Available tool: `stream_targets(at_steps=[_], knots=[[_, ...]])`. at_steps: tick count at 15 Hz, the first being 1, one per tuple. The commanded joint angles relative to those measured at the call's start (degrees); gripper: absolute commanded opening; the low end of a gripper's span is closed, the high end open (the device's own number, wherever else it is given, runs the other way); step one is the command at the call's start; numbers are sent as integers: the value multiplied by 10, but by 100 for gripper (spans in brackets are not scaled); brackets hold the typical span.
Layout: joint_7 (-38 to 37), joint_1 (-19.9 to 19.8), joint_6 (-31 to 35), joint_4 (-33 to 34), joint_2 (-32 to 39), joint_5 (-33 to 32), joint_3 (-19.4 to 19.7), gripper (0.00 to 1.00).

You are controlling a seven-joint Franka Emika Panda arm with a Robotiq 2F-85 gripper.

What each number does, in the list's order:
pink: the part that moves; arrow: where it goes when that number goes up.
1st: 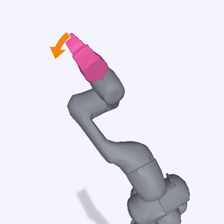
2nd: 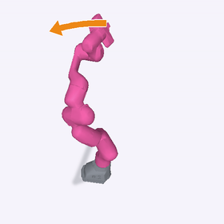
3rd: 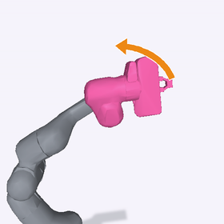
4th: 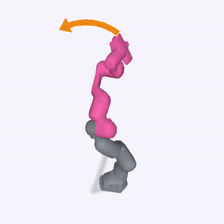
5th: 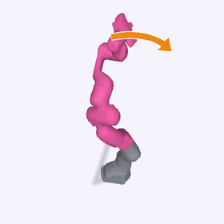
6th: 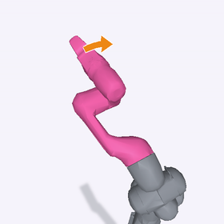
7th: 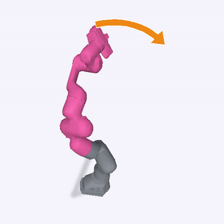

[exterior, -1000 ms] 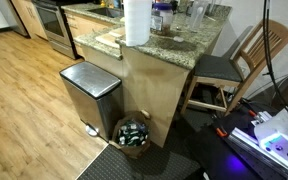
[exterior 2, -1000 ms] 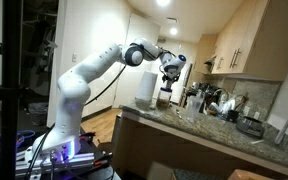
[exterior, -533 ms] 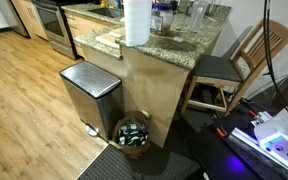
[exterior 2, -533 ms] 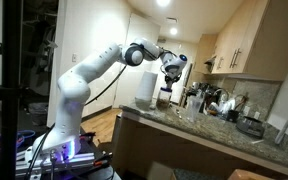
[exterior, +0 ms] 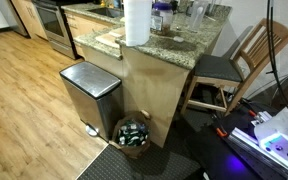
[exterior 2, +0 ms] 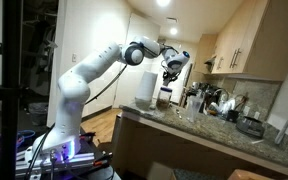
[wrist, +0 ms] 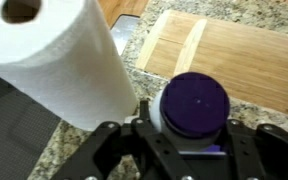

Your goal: Move the bottle from the top of the container to the top of the paper towel roll

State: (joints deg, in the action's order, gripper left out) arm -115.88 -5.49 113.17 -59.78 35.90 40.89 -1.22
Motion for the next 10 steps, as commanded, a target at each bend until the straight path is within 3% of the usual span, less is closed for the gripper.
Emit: stream_targets(at_steps=[1,5,6,8,9,10], knots=[[-84,-11,-159,32,-45,-9,-12,25],[-114,6,-258,85,-66,-20,-5,25],[-106,3,-229,70,-61,-9,-2,50],[-111,8,-245,76,-72,-13,-2,50],[-111,9,-246,76,-72,-13,-2,25],[-88,13,-244,78,-67,-15,-6,25]])
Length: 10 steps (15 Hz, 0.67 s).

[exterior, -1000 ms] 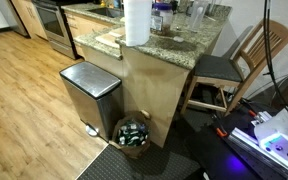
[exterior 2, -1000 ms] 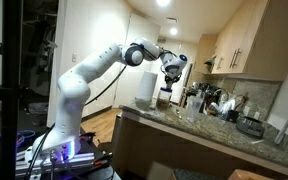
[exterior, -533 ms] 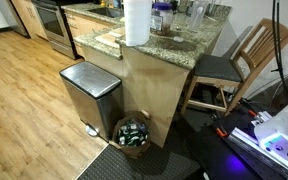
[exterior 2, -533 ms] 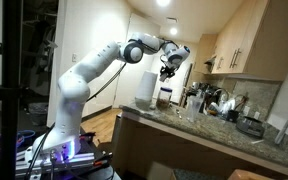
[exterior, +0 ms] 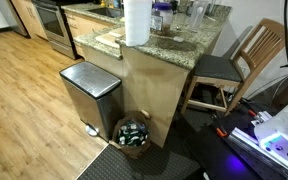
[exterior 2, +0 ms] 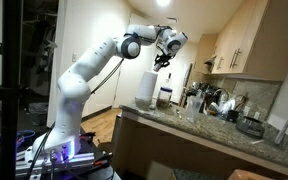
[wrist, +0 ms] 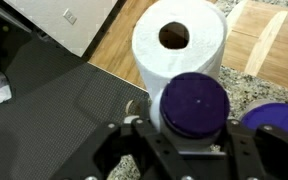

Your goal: Move the bottle from the top of the container to the top of the paper towel roll

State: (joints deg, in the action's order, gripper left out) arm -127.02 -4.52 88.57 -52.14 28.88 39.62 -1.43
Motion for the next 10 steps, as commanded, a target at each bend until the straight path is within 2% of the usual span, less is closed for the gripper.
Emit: stream_targets(at_steps=[1,4,7,9,10], knots=[[46,9,10,1,3,-2,-8,25],[125,23,12,-7,-9,5,-28,25],[172,43,25,4,7,7,-44,25],[171,58,61,21,25,8,-47,25],[156,52,35,1,6,2,-43,25]])
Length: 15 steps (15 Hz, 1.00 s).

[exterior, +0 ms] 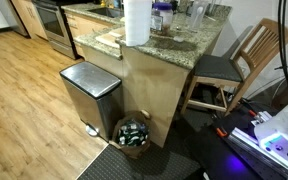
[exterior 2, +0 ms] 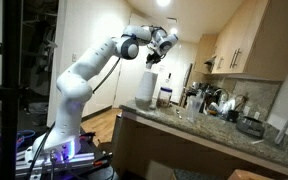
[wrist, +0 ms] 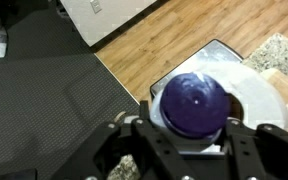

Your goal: Move the bottle from the top of the container to the top of the paper towel roll

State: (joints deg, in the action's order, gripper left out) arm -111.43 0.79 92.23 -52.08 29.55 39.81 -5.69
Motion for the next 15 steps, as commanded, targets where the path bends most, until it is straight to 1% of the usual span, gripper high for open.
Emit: stream_targets(at_steps=[1,2,8,12,15], knots=[[0,4,5,0,2,0,0,50],[-1,6,5,0,3,0,0,25],[68,-2,47,19,48,24,-7,25],[88,4,67,29,56,42,-12,25],[98,12,72,30,50,36,-15,25]])
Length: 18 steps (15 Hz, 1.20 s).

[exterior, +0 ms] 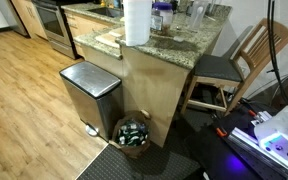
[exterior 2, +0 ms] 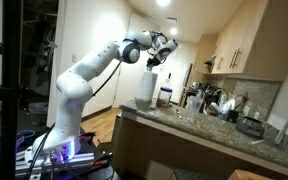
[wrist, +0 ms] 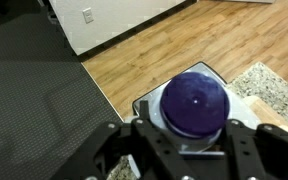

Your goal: Move the bottle from the top of the container to the top of the paper towel roll

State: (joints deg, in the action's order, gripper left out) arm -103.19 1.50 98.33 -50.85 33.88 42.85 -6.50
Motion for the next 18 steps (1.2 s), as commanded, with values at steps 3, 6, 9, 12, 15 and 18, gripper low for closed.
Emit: stream_targets(at_steps=[3,6,9,12,15,18], knots=[[16,13,19,27,10,-3,-5,25],[14,11,28,37,22,-10,1,25],[2,8,39,51,40,-14,11,25],[-5,9,47,64,55,-16,19,25],[-42,22,29,55,43,-42,33,75],[-84,28,9,53,34,-64,30,91]])
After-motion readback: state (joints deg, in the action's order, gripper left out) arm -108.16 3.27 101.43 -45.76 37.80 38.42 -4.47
